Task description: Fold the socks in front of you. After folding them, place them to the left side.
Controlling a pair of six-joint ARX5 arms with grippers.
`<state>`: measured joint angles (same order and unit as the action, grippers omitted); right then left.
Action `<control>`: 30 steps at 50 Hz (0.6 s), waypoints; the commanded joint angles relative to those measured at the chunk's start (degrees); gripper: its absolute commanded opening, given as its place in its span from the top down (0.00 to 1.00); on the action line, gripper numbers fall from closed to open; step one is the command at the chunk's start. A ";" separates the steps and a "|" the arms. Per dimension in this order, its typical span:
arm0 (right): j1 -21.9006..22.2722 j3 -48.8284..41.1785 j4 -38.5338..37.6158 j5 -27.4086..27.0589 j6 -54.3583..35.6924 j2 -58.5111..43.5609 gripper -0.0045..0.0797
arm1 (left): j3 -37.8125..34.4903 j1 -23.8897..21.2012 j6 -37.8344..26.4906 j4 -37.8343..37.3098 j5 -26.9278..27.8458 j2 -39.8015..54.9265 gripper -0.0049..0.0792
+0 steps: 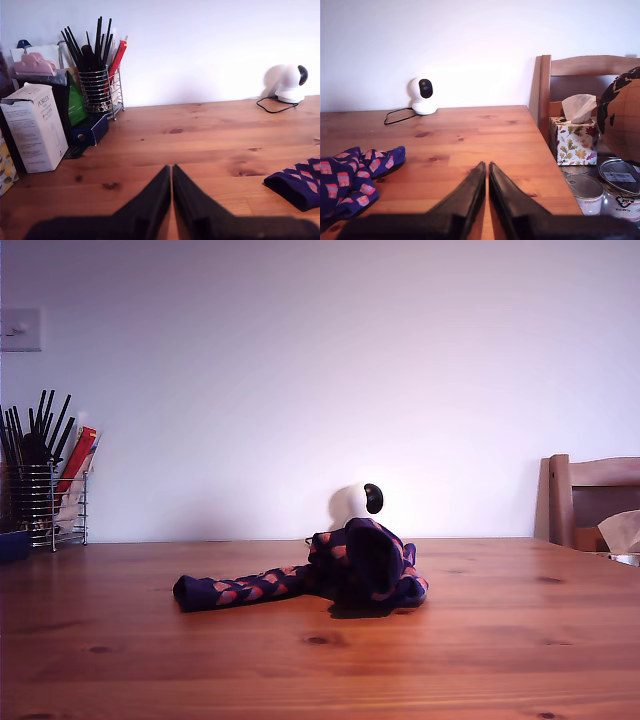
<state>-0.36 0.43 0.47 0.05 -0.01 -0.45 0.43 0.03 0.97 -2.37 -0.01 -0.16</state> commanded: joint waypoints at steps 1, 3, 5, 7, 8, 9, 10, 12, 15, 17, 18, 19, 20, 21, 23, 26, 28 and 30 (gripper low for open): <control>0.11 0.11 1.49 0.92 0.20 0.39 0.96 | -1.14 0.00 3.48 0.33 2.54 -0.24 0.96; 0.11 0.13 1.51 0.92 0.20 0.39 0.96 | -1.14 0.00 3.48 0.33 2.56 -0.24 0.96; 0.11 0.11 1.51 0.92 0.20 0.39 0.96 | -1.14 0.00 3.48 0.35 2.56 -0.24 0.96; 0.11 0.13 1.49 0.90 0.20 0.39 0.96 | -1.14 0.00 3.48 0.33 2.56 -0.24 0.96; 0.11 0.11 1.49 0.90 0.20 0.39 0.96 | -1.16 0.00 3.48 0.33 2.56 -0.24 0.96; 0.11 0.13 1.51 0.92 0.20 0.39 0.96 | -1.14 0.00 3.50 0.33 2.56 -0.24 0.96; 0.11 0.13 1.51 0.92 0.20 0.39 0.96 | -1.14 0.00 3.48 0.33 2.56 -0.24 0.96; 0.11 0.11 1.51 0.92 0.20 0.39 0.96 | -1.14 0.00 3.48 0.33 2.56 -0.24 0.96; 0.11 0.13 1.51 0.92 0.20 0.39 0.96 | -1.14 0.00 3.50 0.33 2.56 -0.24 0.96; 0.11 0.13 1.51 0.92 0.20 0.39 0.96 | -1.14 0.00 3.50 0.33 2.56 -0.24 0.96; 0.11 0.13 1.51 0.92 0.20 0.39 0.96 | -1.14 0.00 3.50 0.33 2.56 -0.24 0.96; 0.11 0.13 1.51 0.92 0.20 0.39 0.96 | -1.14 0.00 3.50 0.33 2.56 -0.24 0.96; 0.11 0.13 1.51 0.92 0.20 0.39 0.96 | -1.14 0.00 3.50 0.33 2.56 -0.24 0.96; 0.11 0.11 1.51 0.92 0.20 0.39 0.96 | -1.14 0.00 3.50 0.33 2.56 -0.24 0.96; 0.11 0.13 1.49 0.92 0.20 0.39 0.96 | -1.14 0.00 3.50 0.35 2.56 -0.24 0.96; 0.11 0.13 1.16 0.92 0.24 0.39 0.96 | -1.14 0.00 3.52 0.77 2.56 -0.24 0.96; 0.11 0.13 0.33 0.94 0.26 0.39 0.96 | -1.14 0.00 3.58 1.53 2.67 -0.24 0.96; 0.11 0.13 -1.16 1.03 0.96 0.39 0.96 | -1.14 0.00 3.61 2.80 2.91 -0.24 0.96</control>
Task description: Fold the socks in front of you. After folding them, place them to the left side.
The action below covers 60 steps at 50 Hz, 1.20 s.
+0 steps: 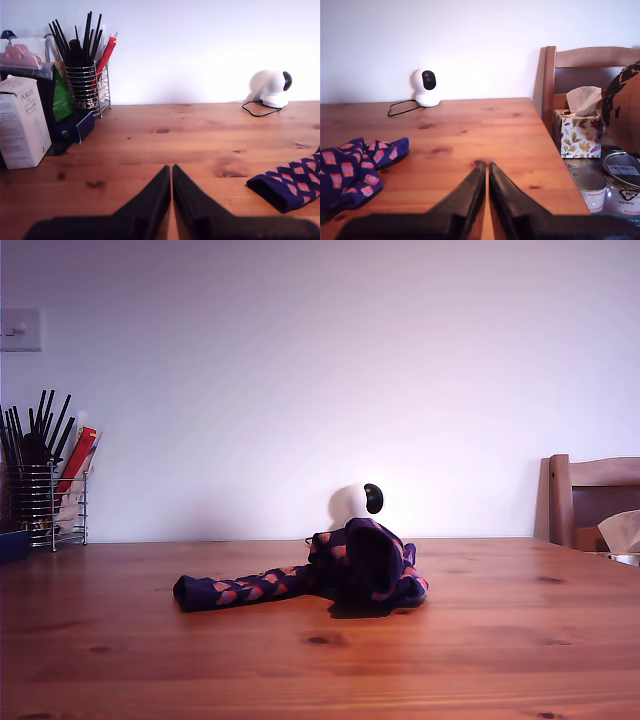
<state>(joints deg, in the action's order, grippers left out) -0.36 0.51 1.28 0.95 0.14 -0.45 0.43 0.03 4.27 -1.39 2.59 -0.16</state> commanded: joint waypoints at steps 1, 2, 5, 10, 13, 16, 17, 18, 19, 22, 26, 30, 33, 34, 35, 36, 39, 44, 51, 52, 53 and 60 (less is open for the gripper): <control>0.11 0.04 -2.82 0.20 1.49 0.39 0.96 | -1.14 -0.04 0.35 2.67 0.59 -0.24 0.96; 0.11 0.04 -3.67 0.26 2.78 0.39 0.96 | -1.14 -0.04 0.35 3.63 0.98 -0.24 0.96; 0.11 0.13 -6.19 0.44 5.62 0.39 0.96 | -1.14 -0.04 0.52 6.49 2.34 -0.26 0.96; 0.11 0.37 -8.61 0.42 6.43 0.39 0.96 | -1.14 -0.04 2.78 9.09 3.10 -0.26 0.96; 0.11 0.37 -9.66 0.42 8.00 0.39 0.96 | -1.14 -0.04 4.98 9.35 3.10 -0.26 0.96; 0.11 0.37 -10.73 0.50 9.42 0.39 0.96 | -1.14 -0.04 6.56 9.46 3.13 -0.26 0.96; 0.11 0.37 -11.17 0.68 9.97 0.39 0.96 | -1.14 -0.04 6.64 9.68 3.34 -0.26 0.96; 0.11 0.37 -11.58 0.90 10.78 0.39 0.96 | -1.14 -0.04 7.48 9.94 3.45 -0.26 0.96; 0.11 0.37 -12.11 1.38 11.39 0.39 0.96 | -1.14 -0.04 8.31 10.32 3.61 -0.26 0.96; 0.11 0.44 -13.79 2.21 13.40 0.39 0.96 | -1.14 -0.04 10.21 11.87 4.00 -0.24 0.96; 0.11 1.42 -14.16 4.15 15.10 0.39 0.96 | -1.09 -0.07 12.59 15.08 5.95 -0.24 0.96; 0.11 3.13 -13.16 6.93 15.98 0.33 0.96 | -0.17 -0.04 13.51 15.89 7.96 -0.20 0.96; 0.07 5.05 -10.60 8.46 15.98 0.04 0.96 | 1.05 -0.04 14.45 14.56 9.27 0.13 0.96; 0.04 5.92 -9.60 8.90 15.96 -0.15 0.96 | 1.46 -0.07 14.64 14.12 9.66 0.44 0.96; 0.04 6.80 -8.00 9.35 15.96 -0.37 0.96 | 1.88 -0.04 15.06 13.57 10.14 0.76 0.96; 0.04 7.65 -6.62 9.77 15.96 -0.74 0.96 | 2.27 -0.07 15.39 13.00 10.64 1.16 0.96; 0.04 9.81 -3.34 10.91 15.96 -2.36 0.96 | 3.43 -0.07 15.47 11.50 11.87 2.69 0.96; 0.00 13.03 -0.61 13.46 15.54 -6.27 0.96 | 5.03 -0.07 15.47 11.28 13.86 6.95 0.96; 0.00 16.63 -0.17 16.33 14.03 -13.77 0.96 | 7.10 -0.17 15.34 13.18 16.76 14.62 0.96; 0.00 17.20 -0.17 16.70 13.73 -14.99 0.96 | 7.37 -0.22 15.30 13.66 17.07 15.91 0.96; 0.00 17.66 -0.17 17.11 13.42 -16.06 0.96 | 7.63 -0.33 15.23 13.99 17.33 17.07 0.96; 0.00 21.03 -1.03 20.02 10.93 -25.94 0.96 | 9.73 -1.44 11.61 18.84 18.78 27.12 0.96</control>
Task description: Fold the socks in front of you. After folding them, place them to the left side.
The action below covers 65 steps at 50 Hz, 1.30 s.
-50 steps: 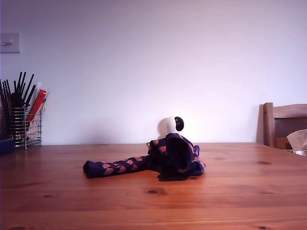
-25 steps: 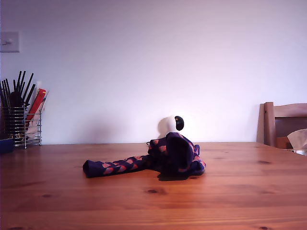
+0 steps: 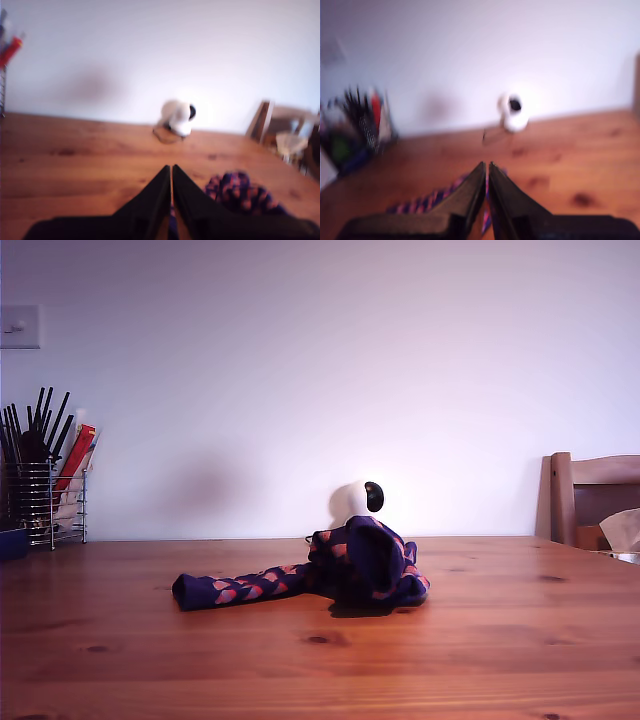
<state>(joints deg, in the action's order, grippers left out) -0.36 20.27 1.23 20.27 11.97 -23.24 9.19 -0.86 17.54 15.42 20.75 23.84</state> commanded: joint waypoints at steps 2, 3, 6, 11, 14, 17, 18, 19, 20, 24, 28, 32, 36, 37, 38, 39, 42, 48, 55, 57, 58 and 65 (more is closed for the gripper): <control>0.00 2.03 -1.66 1.38 -1.55 -6.23 0.96 | 1.36 -0.94 -2.36 4.24 1.25 6.34 0.96; 0.00 2.49 -2.08 1.70 -2.40 -7.65 0.96 | 1.49 -1.11 -3.26 5.51 1.51 7.80 0.96; -0.04 3.65 -3.74 2.29 -2.93 -12.13 0.96 | 1.81 -1.62 -4.04 9.35 2.69 12.48 0.96; -1.33 5.46 -8.92 4.28 -3.89 -18.82 0.96 | 2.32 -2.47 -5.62 16.13 4.33 20.33 0.96; -2.34 7.26 -10.91 5.38 -6.75 -22.47 0.96 | 3.04 -2.80 -5.70 19.26 4.83 24.37 0.96; -3.21 9.09 -12.24 5.35 -8.52 -25.70 0.96 | 4.44 -2.97 -5.79 21.35 5.42 28.02 0.96; -3.45 9.62 -12.70 5.38 -9.27 -26.62 0.96 | 5.14 -3.04 -5.88 21.77 5.53 29.11 0.96; -3.74 10.34 -12.96 5.35 -9.38 -27.69 0.96 | 5.86 -3.06 -5.92 22.10 5.73 29.97 0.96; -3.91 10.88 -13.27 5.38 -9.35 -28.41 0.96 | 6.56 -3.06 -5.97 22.51 5.90 31.15 0.96; -5.07 13.46 -13.38 5.46 -8.83 -32.50 0.96 | 10.45 -3.08 -6.01 22.53 6.75 35.15 0.96; -6.56 15.72 -13.25 6.25 -8.92 -36.09 0.96 | 14.71 -3.43 -6.14 22.32 9.03 39.52 0.96; -7.93 17.92 -12.50 6.25 -9.07 -39.71 0.96 | 18.84 -4.39 -7.32 22.03 11.98 44.13 0.96; -9.55 19.98 -11.54 6.32 -9.92 -43.15 0.96 | 22.69 -5.64 -9.92 20.92 14.38 48.61 0.96; -9.92 20.41 -11.13 6.32 -10.64 -43.82 0.96 | 23.45 -6.05 -10.47 20.41 14.91 49.68 0.96; -10.43 20.94 -10.54 6.32 -11.17 -44.52 0.96 | 24.50 -6.51 -10.95 20.11 15.21 50.66 0.96; -10.67 21.31 -10.14 6.32 -11.69 -45.22 0.96 | 25.22 -6.88 -10.95 19.91 15.39 51.71 0.96; -12.00 22.75 -8.57 6.25 -13.81 -46.93 0.96 | 27.43 -8.39 -12.24 19.19 15.91 54.64 0.96; -13.27 25.14 -5.07 6.16 -17.14 -49.79 0.96 | 31.10 -10.95 -14.60 17.88 17.00 59.58 0.96; -15.23 26.03 -3.34 6.19 -20.17 -51.43 0.96 | 34.10 -14.49 -17.62 14.88 18.82 63.80 0.96; -15.74 26.14 -2.64 6.19 -21.55 -51.82 0.96 | 34.75 -15.54 -18.78 13.73 19.37 64.74 0.96; -16.00 26.16 -2.21 6.19 -22.36 -51.93 0.96 | 35.01 -16.15 -19.32 13.09 19.45 65.13 0.96; -17.75 26.16 0.26 6.16 -28.61 -52.65 0.96 | 35.30 -20.15 -27.78 10.34 19.47 67.12 0.96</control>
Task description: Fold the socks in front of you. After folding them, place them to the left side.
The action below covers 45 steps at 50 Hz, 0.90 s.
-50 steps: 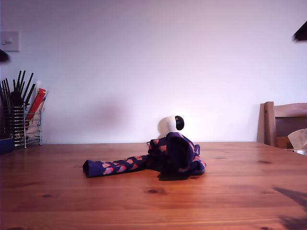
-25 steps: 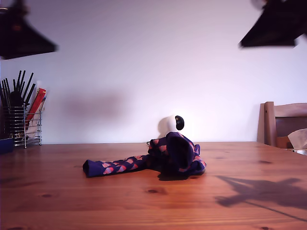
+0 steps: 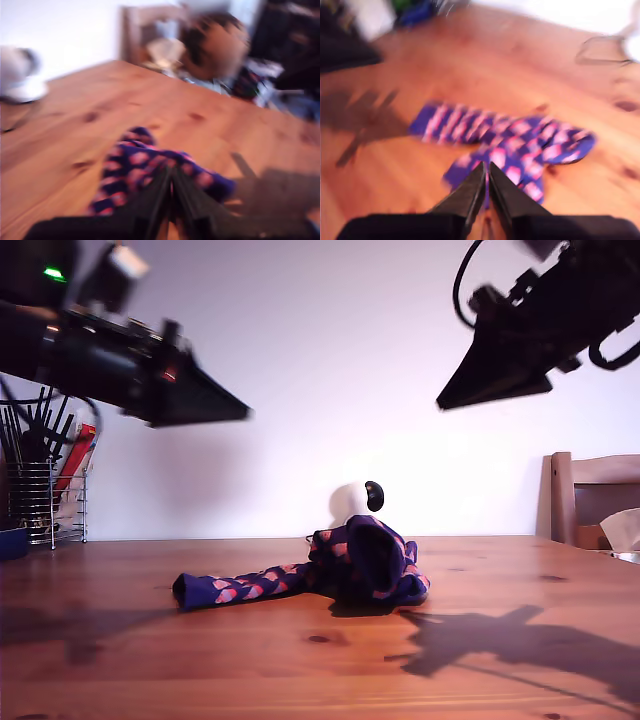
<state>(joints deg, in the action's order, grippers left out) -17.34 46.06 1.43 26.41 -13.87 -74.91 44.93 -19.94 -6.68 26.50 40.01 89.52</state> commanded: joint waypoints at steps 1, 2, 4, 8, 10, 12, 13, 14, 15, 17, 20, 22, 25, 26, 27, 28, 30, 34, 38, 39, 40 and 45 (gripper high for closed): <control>-1.03 0.35 0.04 0.04 -3.39 -1.18 0.96 | -0.44 -1.64 -4.04 -1.27 0.22 1.62 0.95; -1.20 0.35 0.07 0.02 -4.07 -1.38 0.95 | -0.44 -2.10 -6.58 -1.66 0.22 1.75 0.95; -1.68 0.37 0.20 0.02 -5.62 -1.88 0.94 | -0.44 -3.21 -7.91 -2.75 0.15 2.08 0.95; -2.67 0.37 0.22 -0.07 -7.93 -3.43 0.90 | -0.42 -4.94 -14.56 -4.55 -0.02 2.97 0.91; -3.21 0.37 0.33 -0.02 -8.76 -4.44 0.86 | -0.42 -5.73 -16.41 -4.96 -0.09 3.61 0.86; -3.85 0.37 0.61 -0.07 -9.49 -5.14 0.81 | -0.42 -6.45 -18.12 -4.98 -0.50 4.35 0.81; -4.20 0.37 0.74 -0.09 -10.14 -5.73 0.77 | -0.39 -6.88 -19.23 -4.94 -0.76 4.87 0.77; -4.57 0.37 0.79 -0.09 -10.43 -6.23 0.74 | -0.33 -7.32 -19.41 -4.96 -1.07 5.35 0.74; -4.85 0.37 0.87 -0.17 -10.64 -6.58 0.72 | -0.26 -7.65 -20.68 -4.92 -1.55 5.81 0.72; -5.64 0.37 1.01 -0.50 -10.80 -7.19 0.68 | -0.07 -8.24 -21.00 -4.68 -2.62 6.73 0.71; -7.04 0.37 1.60 -2.03 -12.66 -8.13 0.65 | 0.31 -8.74 -21.44 -4.00 -4.35 7.98 0.70; -8.02 0.35 1.90 -3.80 -14.51 -8.66 0.65 | 0.66 -8.85 -21.42 -3.37 -5.20 8.68 0.70; -9.33 0.35 2.19 -5.46 -15.47 -9.18 0.64 | 1.31 -8.96 -21.42 -2.21 -6.10 9.57 0.70; -9.70 0.37 2.21 -5.70 -15.91 -9.35 0.64 | 1.57 -8.96 -21.42 -2.19 -6.19 9.81 0.70; -10.05 0.37 2.19 -6.38 -16.52 -9.49 0.63 | 1.86 -8.96 -21.42 -2.23 -6.47 10.01 0.70; -10.38 0.37 2.16 -6.88 -17.11 -9.62 0.62 | 2.27 -8.96 -21.42 -2.38 -6.73 10.36 0.70; -11.02 0.37 2.23 -8.17 -18.03 -9.70 0.61 | 2.97 -8.96 -21.42 -2.84 -7.13 10.84 0.70; -11.82 0.35 1.90 -10.51 -20.63 -10.12 0.60 | 4.07 -8.96 -21.42 -3.41 -7.15 11.58 0.70; -12.26 0.37 1.18 -12.52 -22.25 -10.93 0.58 | 4.90 -9.14 -21.40 -4.09 -7.08 12.13 0.70; -12.26 0.37 1.01 -12.92 -22.51 -11.08 0.58 | 5.03 -9.20 -21.40 -4.26 -7.08 12.13 0.70; -12.26 0.37 0.74 -13.40 -22.60 -11.61 0.57 | 5.07 -9.33 -21.40 -4.28 -7.08 12.13 0.70; -12.26 0.37 -0.96 -15.02 -22.62 -13.46 0.56 | 5.14 -9.73 -21.42 -4.24 -7.10 12.13 0.70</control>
<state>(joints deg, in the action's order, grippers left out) -29.45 46.06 1.39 12.23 -36.14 -86.15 50.78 -29.17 -27.57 22.46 32.86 100.33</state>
